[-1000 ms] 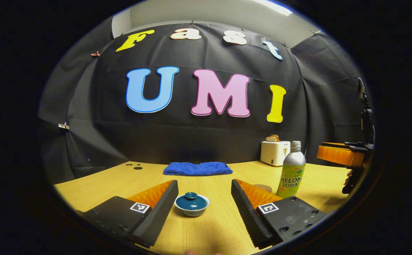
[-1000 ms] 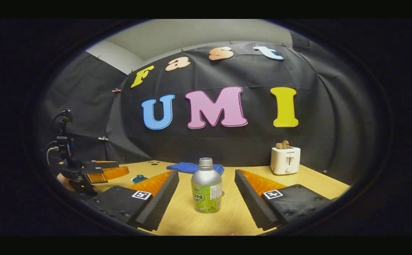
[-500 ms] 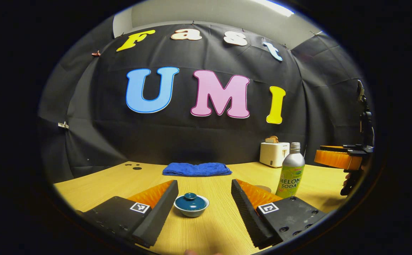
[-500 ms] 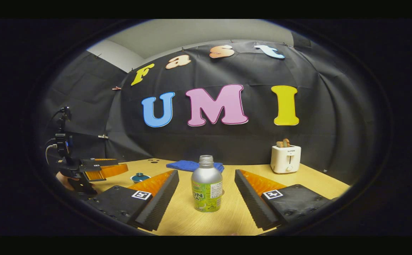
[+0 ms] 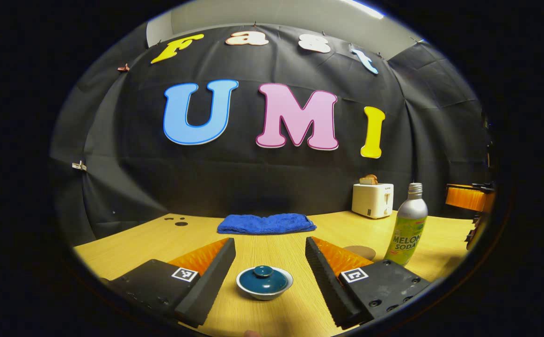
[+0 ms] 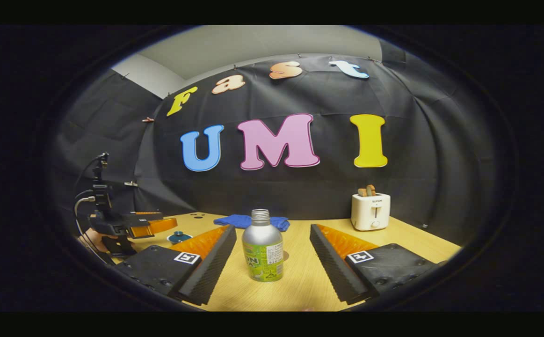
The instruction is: Open the teacup lid with one hand, grasp the water bottle and pour water into the teacup with the other hand; after pouring, place the water bottle on the coaster and then close the teacup lid.
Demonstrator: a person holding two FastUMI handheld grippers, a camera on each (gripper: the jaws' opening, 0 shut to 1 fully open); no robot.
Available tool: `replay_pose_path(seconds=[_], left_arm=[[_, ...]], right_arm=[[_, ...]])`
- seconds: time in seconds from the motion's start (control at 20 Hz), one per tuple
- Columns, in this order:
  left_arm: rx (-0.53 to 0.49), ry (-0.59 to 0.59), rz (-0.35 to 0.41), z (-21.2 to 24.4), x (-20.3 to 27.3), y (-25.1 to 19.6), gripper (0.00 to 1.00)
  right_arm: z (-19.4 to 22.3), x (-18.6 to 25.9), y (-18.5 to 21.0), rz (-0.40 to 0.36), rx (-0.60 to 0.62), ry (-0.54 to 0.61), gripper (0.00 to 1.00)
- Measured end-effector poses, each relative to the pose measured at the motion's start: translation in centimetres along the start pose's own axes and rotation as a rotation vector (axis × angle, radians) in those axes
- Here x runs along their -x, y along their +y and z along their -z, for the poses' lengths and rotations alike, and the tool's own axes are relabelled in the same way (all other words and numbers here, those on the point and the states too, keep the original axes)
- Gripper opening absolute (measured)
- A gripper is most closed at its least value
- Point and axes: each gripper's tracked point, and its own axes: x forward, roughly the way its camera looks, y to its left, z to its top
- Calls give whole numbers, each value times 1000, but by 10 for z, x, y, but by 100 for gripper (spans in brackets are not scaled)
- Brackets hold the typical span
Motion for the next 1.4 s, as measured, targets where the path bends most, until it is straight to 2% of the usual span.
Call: replay_pose_path(seconds=[0.1,0.15,0.25,0.45,0.6,0.75,0.85,1.0,1.2,1.4], left_arm=[[-1,43,13,14,-15,1,94],[7,59,19,21,-18,0,82],[11,90,30,31,-23,-3,76],[-58,149,-6,45,-32,6,75],[-54,163,-6,45,-35,7,73],[-35,220,-1,55,-37,9,56],[-49,253,4,60,-40,9,50],[-62,266,5,62,-41,9,48],[-42,246,5,58,-42,10,33],[-9,200,-8,49,-40,13,31]], right_arm=[[1,0,-2,3,0,2,98],[1,0,-2,1,-3,1,98],[-1,0,0,-4,-7,-4,98],[-2,2,0,-4,-9,-5,98],[-3,1,-1,-4,-12,-4,98],[-5,2,0,-8,-14,-9,98],[-5,2,-1,-6,-16,-8,98],[-5,2,-1,-9,-24,-7,98],[-5,3,-3,-7,-24,-8,98],[0,0,-2,-9,-24,4,98]])
